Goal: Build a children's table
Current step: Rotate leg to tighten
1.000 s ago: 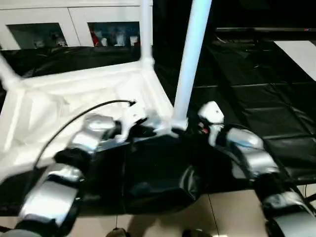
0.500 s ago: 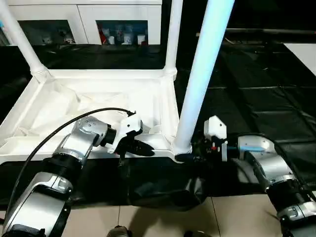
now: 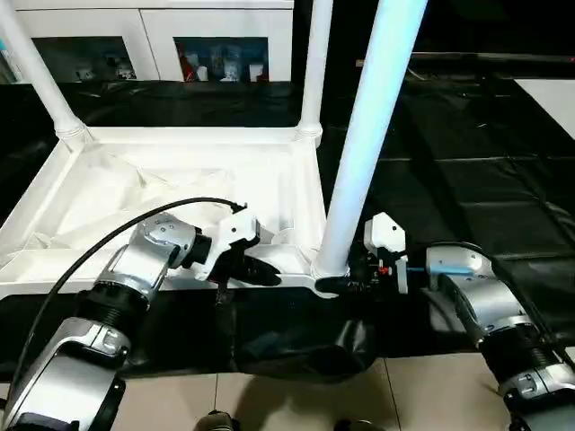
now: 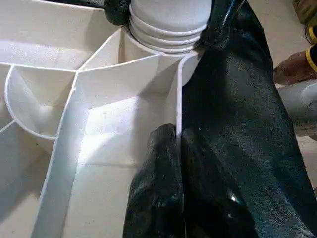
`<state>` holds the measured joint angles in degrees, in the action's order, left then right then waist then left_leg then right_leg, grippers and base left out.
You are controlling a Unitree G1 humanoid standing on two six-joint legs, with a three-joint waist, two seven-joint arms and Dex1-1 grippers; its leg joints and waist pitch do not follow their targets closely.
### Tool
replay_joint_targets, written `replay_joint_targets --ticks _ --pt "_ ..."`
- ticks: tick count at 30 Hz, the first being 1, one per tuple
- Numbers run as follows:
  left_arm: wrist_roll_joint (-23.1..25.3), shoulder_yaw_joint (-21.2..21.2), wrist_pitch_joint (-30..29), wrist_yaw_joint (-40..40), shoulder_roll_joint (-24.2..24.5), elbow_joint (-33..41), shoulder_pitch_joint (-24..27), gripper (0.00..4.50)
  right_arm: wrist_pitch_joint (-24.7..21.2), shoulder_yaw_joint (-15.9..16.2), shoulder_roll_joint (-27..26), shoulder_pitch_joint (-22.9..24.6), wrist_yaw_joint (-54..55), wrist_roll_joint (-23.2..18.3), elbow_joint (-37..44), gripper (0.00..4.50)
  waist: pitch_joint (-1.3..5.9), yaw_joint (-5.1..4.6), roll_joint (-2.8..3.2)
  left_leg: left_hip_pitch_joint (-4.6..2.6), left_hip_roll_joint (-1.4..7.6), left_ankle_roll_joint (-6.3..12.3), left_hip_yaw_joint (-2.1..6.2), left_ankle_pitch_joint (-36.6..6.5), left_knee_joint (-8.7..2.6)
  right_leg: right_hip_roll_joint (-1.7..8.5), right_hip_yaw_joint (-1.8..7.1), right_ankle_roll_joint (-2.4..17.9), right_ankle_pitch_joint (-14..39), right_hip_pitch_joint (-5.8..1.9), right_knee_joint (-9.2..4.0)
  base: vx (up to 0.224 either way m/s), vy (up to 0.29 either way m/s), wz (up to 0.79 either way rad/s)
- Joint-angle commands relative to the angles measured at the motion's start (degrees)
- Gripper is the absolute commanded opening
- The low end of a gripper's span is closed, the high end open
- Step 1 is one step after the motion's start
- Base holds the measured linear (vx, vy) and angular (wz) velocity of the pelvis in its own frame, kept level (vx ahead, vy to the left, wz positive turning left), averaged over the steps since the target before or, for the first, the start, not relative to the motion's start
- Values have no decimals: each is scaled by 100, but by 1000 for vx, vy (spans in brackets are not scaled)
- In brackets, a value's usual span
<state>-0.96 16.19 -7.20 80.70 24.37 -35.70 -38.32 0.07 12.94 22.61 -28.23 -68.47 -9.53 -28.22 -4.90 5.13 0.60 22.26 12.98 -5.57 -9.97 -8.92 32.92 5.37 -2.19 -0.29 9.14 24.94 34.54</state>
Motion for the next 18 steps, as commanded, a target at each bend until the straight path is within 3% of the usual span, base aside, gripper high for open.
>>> replay_joint_targets --ticks 1,8,10,12,13,14,15,18 --pt "-52 67 -60 70 7 159 43 0 -51 -32 -24 -55 34 23 -60 271 471 4 -23 -77 -59 515 -110 -950 -291 102 96 1668 241 -407 -256 0 0 0" --pt "7 34 -35 -139 -29 96 25 0 -122 -156 -154 -63 347 5 -177 269 447 -9 -14 -81 -59 418 -105 -1183 -303 107 103 1607 572 -389 -286 0 0 0" --pt "195 -106 160 -941 -231 -287 -140 0 11 -362 -523 -146 1522 247 -597 269 421 -44 -4 -81 -69 266 -101 -1376 -318 123 114 1506 953 -344 -330 0 0 0" --pt "233 -143 184 -1142 -287 -387 -187 0 57 -420 -629 -165 1840 304 -707 268 414 -78 -21 -86 -90 74 -75 -1554 -352 126 102 1340 1421 -373 -362 0 0 0" --pt "287 -238 192 -1643 -463 -639 -318 0 4 -655 -977 -194 2603 244 -919 268 402 -85 -21 -98 -91 21 -76 -1613 -358 131 113 1239 1603 -346 -388 0 0 0" --pt "287 -238 192 -1643 -463 -639 -318 0 4 -655 -977 -194 2603 244 -919 267 402 -85 -21 -98 -91 21 -76 -1613 -358 131 113 1239 1603 -346 -388 0 0 0" --pt "316 -340 294 -2153 -668 -890 -445 0 -147 -898 -1342 -263 3371 140 -1185 267 410 -127 -25 -89 -101 -6 -68 -1676 -365 126 110 1171 1733 -344 -398 0 0 0" --pt "335 -398 301 -2579 -871 -1101 -561 0 -78 -1056 -1643 -374 4266 201 -1509 267 403 -180 -27 -86 -113 -45 -72 -1657 -367 109 111 1116 1760 -319 -417 0 0 0"
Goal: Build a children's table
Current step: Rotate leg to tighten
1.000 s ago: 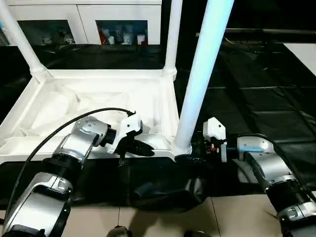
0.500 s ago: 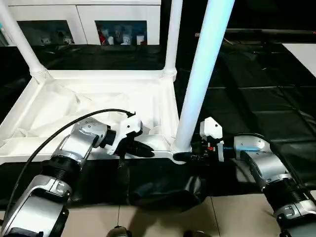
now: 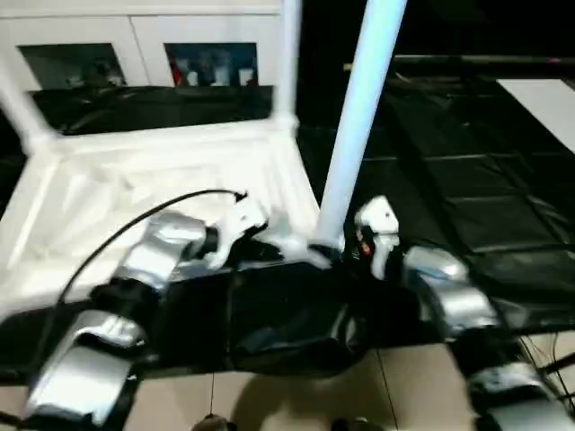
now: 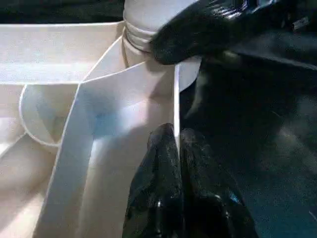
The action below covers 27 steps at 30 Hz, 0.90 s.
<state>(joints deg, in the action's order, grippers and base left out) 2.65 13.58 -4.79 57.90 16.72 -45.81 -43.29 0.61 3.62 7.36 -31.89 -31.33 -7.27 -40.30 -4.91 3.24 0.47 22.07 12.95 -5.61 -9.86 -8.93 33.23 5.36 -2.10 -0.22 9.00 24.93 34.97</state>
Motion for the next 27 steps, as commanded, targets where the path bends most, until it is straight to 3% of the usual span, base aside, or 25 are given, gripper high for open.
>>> replay_joint_targets --ticks 1,4,7,14,15,18,22,24,27 --pt "39 -150 43 -768 -323 -356 -200 0 -65 -215 -420 -167 1572 132 -720 267 407 5 -5 -77 -108 -48 -86 -1686 -400 122 107 1105 1827 -304 -467 0 0 0" --pt "116 -182 82 -1277 -509 -636 -345 0 145 -221 -671 -335 2381 334 -1119 267 400 -10 10 -102 -112 -140 -75 -1807 -415 116 96 1019 2002 -284 -502 0 0 0" --pt "183 -204 170 -1531 -681 -912 -495 0 432 -317 -1092 -546 3302 466 -1580 267 393 -15 -20 -82 -124 -102 -75 -1869 -424 108 100 956 1971 -275 -498 0 0 0" --pt "194 -159 365 -1380 -632 -1041 -499 0 858 -395 -1282 -666 2832 321 -1697 267 394 2 -28 -61 -122 71 -85 -1867 -424 113 103 945 1844 -301 -498 0 0 0" --pt "200 -157 411 -1356 -612 -1066 -491 0 934 -471 -1302 -672 2780 228 -1711 323 394 3 -27 -60 -121 80 -85 -1863 -427 115 104 951 1849 -303 -501 0 0 0" --pt "211 -148 501 -1285 -580 -1121 -481 0 1298 -402 -1248 -683 2719 333 -1658 339 401 8 -15 -56 -114 100 -88 -1781 -425 120 105 1006 1743 -307 -490 0 0 0" --pt "204 -117 559 -1107 -521 -1067 -435 0 1306 -414 -1148 -678 2576 325 -1486 378 394 -3 -14 -54 -107 95 -83 -1841 -439 119 100 1027 1825 -310 -498 0 0 0" --pt "179 -126 583 -1034 -487 -1013 -404 0 1261 -326 -1014 -656 2447 410 -1366 383 397 0 -13 -52 -106 93 -82 -1824 -441 115 99 1039 1798 -317 -495 0 0 0" --pt "81 -164 685 -721 -342 -860 -299 0 1160 53 -488 -451 1390 643 -883 383 407 18 -31 -21 -115 170 -90 -1668 -422 106 99 1057 1539 -359 -475 0 0 0"
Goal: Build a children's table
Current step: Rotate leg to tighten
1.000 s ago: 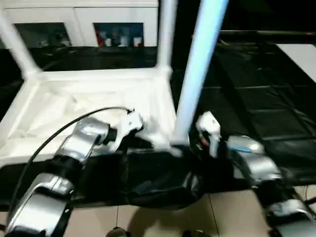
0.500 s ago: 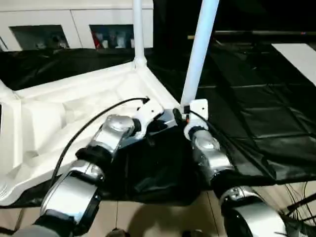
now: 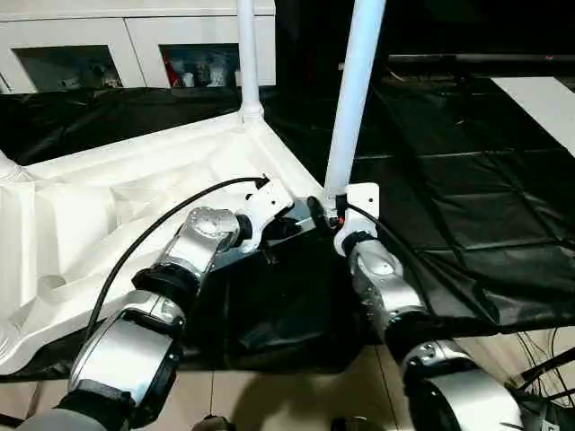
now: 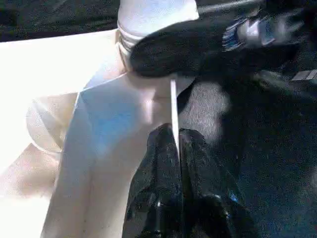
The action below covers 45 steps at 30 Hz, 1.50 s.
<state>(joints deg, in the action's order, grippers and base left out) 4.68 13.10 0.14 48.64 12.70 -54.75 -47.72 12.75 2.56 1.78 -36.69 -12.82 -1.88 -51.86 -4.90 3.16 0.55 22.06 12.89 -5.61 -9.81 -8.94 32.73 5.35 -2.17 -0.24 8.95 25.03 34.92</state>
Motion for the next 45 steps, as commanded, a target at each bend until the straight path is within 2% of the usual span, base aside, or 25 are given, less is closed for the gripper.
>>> replay_joint_targets --ticks 1,3,4,5,7,9,10,11,13,14,16,20,25,31,35,37,45 --pt "-137 -125 191 263 89 56 160 0 -45 215 179 79 -685 129 359 383 404 32 -37 -23 -108 214 -97 -1636 -366 112 107 1061 1532 -371 -476 0 0 0" --pt "-169 -134 189 404 150 95 185 0 -81 314 407 185 -1113 137 540 383 413 37 -33 -35 -106 240 -100 -1572 -359 112 105 1114 1488 -372 -473 0 0 0" --pt "-186 -133 167 551 246 121 206 0 -207 487 765 328 -1643 190 781 383 413 41 -39 -25 -106 279 -98 -1528 -351 101 100 1151 1390 -386 -462 0 0 0" --pt "-186 -133 167 551 246 121 206 0 -207 487 765 328 -1643 190 781 383 413 41 -39 -25 -106 279 -98 -1528 -351 101 100 1151 1390 -386 -462 0 0 0" --pt "-246 -131 128 853 348 149 223 0 -172 606 1121 468 -2096 236 991 383 430 63 -30 -22 -102 308 -102 -1320 -330 101 104 1274 1030 -404 -420 0 0 0" --pt "-287 -85 179 1186 445 231 270 0 -341 576 1325 603 -2611 -62 1316 383 431 66 -38 -17 -103 378 -101 -1283 -326 94 102 1335 873 -423 -409 0 0 0" --pt "-472 -34 201 1859 586 502 402 0 -595 525 1580 773 -3376 -516 1813 383 429 67 -32 -11 -102 459 -94 -1258 -326 90 98 1387 731 -450 -398 0 0 0" --pt "-472 -34 201 1859 586 502 402 0 -595 525 1580 773 -3376 -516 1813 383 429 67 -32 -11 -102 459 -94 -1258 -326 90 98 1387 731 -450 -398 0 0 0" --pt "-608 -20 83 2270 664 712 485 0 -731 532 1741 864 -3843 -725 2057 383 439 88 -7 -43 -55 565 -118 -1230 -309 83 92 1604 474 -413 -368 0 0 0" --pt "-653 -15 5 2415 691 792 511 0 -771 544 1802 898 -4016 -793 2141 383 432 86 -1 -35 -54 560 -117 -1253 -310 86 90 1633 490 -415 -362 0 0 0" --pt "-678 129 -162 2939 861 1033 608 0 -883 741 2077 1050 -4768 -912 2407 383 423 121 13 -79 -29 504 -124 -1466 -325 88 92 1641 744 -386 -389 0 0 0" --pt "-628 298 -287 3236 997 1234 676 0 -1052 942 2269 1165 -5268 -930 2665 383 428 208 16 -79 -16 434 -119 -1460 -336 101 101 1631 722 -390 -372 0 0 0" --pt "-539 353 -332 3319 1051 1406 702 0 -1045 1044 2297 1091 -5396 -810 2590 383 443 210 3 -64 -37 371 -115 -1375 -327 114 101 1587 681 -397 -364 0 0 0" --pt "-459 393 -348 3297 1083 1504 713 0 -1171 980 2193 956 -5340 -851 2502 383 460 211 12 -64 -43 377 -114 -1233 -313 108 95 1596 570 -404 -344 0 0 0" --pt "-401 432 -313 3247 1112 1513 718 0 -1212 961 2110 892 -5252 -820 2370 345 470 218 15 -62 -44 401 -114 -1144 -302 111 94 1639 404 -409 -324 0 0 0" --pt "-410 434 -321 3244 1114 1528 725 0 -1214 960 2098 885 -5256 -813 2349 311 471 216 7 -57 -50 392 -112 -1154 -299 110 91 1639 403 -420 -320 0 0 0" --pt "-414 446 -369 3227 1132 1585 745 0 -1201 1001 2057 855 -5326 -738 2242 274 464 218 4 -59 -51 380 -112 -1231 -293 110 95 1606 547 -412 -327 0 0 0"
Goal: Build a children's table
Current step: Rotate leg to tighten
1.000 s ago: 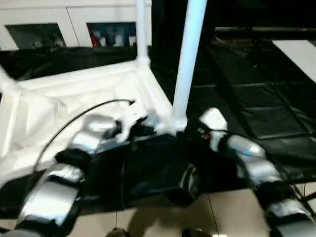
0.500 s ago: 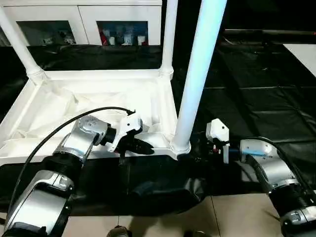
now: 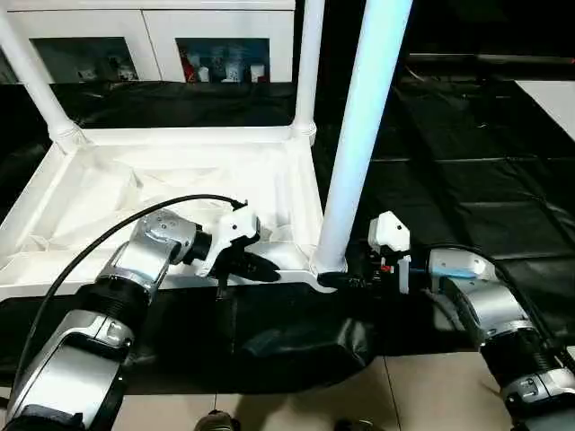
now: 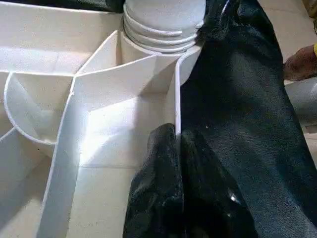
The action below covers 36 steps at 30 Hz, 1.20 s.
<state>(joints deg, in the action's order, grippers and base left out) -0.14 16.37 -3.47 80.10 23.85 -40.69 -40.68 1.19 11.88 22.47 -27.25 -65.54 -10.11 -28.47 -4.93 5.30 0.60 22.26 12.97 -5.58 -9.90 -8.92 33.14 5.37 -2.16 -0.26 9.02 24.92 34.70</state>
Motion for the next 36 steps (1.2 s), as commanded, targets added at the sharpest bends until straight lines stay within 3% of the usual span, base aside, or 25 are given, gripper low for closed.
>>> replay_joint_targets --ticks 1,7,11,13,14,15,16,17,18,20,22,23,24,29,34,36 --pt "68 120 -10 81 21 176 36 0 -45 72 -20 -97 -54 85 -117 272 459 1 -1 -78 -58 365 -103 -1268 -336 109 95 1595 601 -395 -310 0 0 0" --pt "69 123 -32 82 32 156 19 0 -44 68 -49 -117 -34 103 -176 269 460 -6 8 -84 -58 315 -97 -1333 -340 112 98 1564 717 -393 -317 0 0 0" --pt "130 26 61 -408 -125 -65 -63 0 76 -53 -217 -116 404 181 -397 269 453 -21 8 -82 -63 292 -97 -1364 -337 114 100 1573 725 -380 -323 0 0 0" --pt "206 -21 117 -781 -234 -242 -134 0 81 -152 -365 -145 847 246 -586 269 425 -36 2 -89 -74 212 -99 -1557 -353 118 102 1484 1101 -364 -367 0 0 0" --pt "301 -52 163 -1199 -357 -445 -211 0 86 -269 -582 -183 1498 341 -852 269 416 -46 6 -110 -82 110 -89 -1732 -371 127 103 1329 1566 -348 -409 0 0 0" --pt "359 -71 169 -1493 -453 -579 -263 0 55 -360 -752 -213 1971 385 -1049 269 416 -46 6 -110 -82 110 -89 -1732 -371 127 103 1329 1566 -348 -409 0 0 0" --pt "376 -94 148 -1700 -553 -680 -304 0 43 -441 -920 -251 2440 430 -1240 269 384 -74 19 -114 -88 -29 -69 -1914 -407 137 99 1166 2051 -320 -454 0 0 0" --pt "370 -124 154 -1904 -687 -757 -336 0 22 -550 -1124 -310 3090 484 -1465 269 382 -80 18 -112 -93 -72 -61 -1963 -414 142 93 1091 2212 -319 -471 0 0 0" --pt "359 -149 128 -2053 -792 -809 -361 0 2 -637 -1276 -365 3596 518 -1628 269 371 -127 -6 -83 -116 -159 -45 -2000 -429 134 79 964 2444 -329 -481 0 0 0" --pt "390 -157 126 -2321 -949 -917 -417 0 -57 -794 -1544 -491 4435 555 -1911 268 377 -189 14 -113 -119 -168 -28 -2151 -430 138 73 846 2687 -284 -534 0 0 0" --pt "447 -145 133 -2557 -1080 -1028 -472 0 -28 -896 -1782 -623 5002 568 -2165 268 373 -220 11 -103 -123 -129 -23 -2243 -440 124 64 834 2693 -285 -543 0 0 0" --pt "489 -138 134 -2758 -1226 -1141 -528 0 57 -999 -2047 -772 5530 554 -2424 268 380 -232 42 -101 -122 -133 -24 -2262 -433 142 73 852 2697 -259 -540 0 0 0" --pt "493 -137 135 -2784 -1248 -1158 -536 0 73 -1016 -2090 -797 5605 548 -2462 268 370 -249 27 -128 -126 -162 -19 -2357 -436 131 57 823 2800 -246 -570 0 0 0" --pt "578 -160 278 -3066 -1399 -1437 -654 0 449 -958 -2574 -1124 6196 757 -2792 267 360 -265 2 -121 -132 -96 -12 -2500 -451 125 46 737 2924 -229 -595 0 0 0" --pt "667 -147 416 -3026 -1286 -1482 -628 0 662 -906 -2673 -1152 6071 787 -2908 267 375 -263 9 -98 -102 -30 -19 -2374 -486 126 59 852 2417 -262 -564 0 0 0" --pt "672 -146 425 -3015 -1267 -1486 -620 0 685 -927 -2670 -1145 6059 772 -2900 323 372 -267 4 -103 -107 -18 -30 -2400 -484 120 65 892 2372 -258 -561 0 0 0"
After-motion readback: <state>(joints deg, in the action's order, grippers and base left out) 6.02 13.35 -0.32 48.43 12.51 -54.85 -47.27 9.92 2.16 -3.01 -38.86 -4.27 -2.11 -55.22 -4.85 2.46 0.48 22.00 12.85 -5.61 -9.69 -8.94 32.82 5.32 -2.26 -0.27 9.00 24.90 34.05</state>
